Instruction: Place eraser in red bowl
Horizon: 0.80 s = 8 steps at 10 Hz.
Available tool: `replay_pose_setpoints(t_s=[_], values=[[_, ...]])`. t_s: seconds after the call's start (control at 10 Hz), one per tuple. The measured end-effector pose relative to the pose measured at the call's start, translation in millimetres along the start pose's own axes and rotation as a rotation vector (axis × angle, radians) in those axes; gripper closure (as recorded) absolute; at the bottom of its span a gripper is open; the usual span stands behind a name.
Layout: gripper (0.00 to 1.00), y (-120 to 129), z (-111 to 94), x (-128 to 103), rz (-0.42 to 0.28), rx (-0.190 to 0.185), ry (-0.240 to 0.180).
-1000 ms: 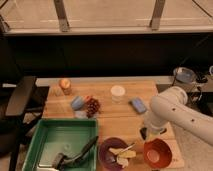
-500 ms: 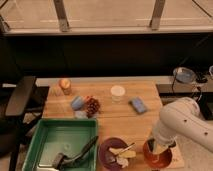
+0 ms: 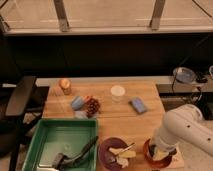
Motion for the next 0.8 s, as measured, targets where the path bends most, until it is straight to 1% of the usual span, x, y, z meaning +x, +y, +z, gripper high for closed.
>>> replay_pose_setpoints(t_s=[0.1, 0.4, 0.6, 0.7, 0.8], values=[[0.71, -1, 2, 0, 0.002, -0.002, -0.004], [0.41, -1, 3, 6, 0.026, 0.004, -0.008], [0.24, 0, 3, 10, 0.04, 0.008, -0.02], [0.21, -2, 5, 9, 0.038, 0.006, -0.026], [0.21, -4, 6, 7, 0.034, 0.005, -0.03]])
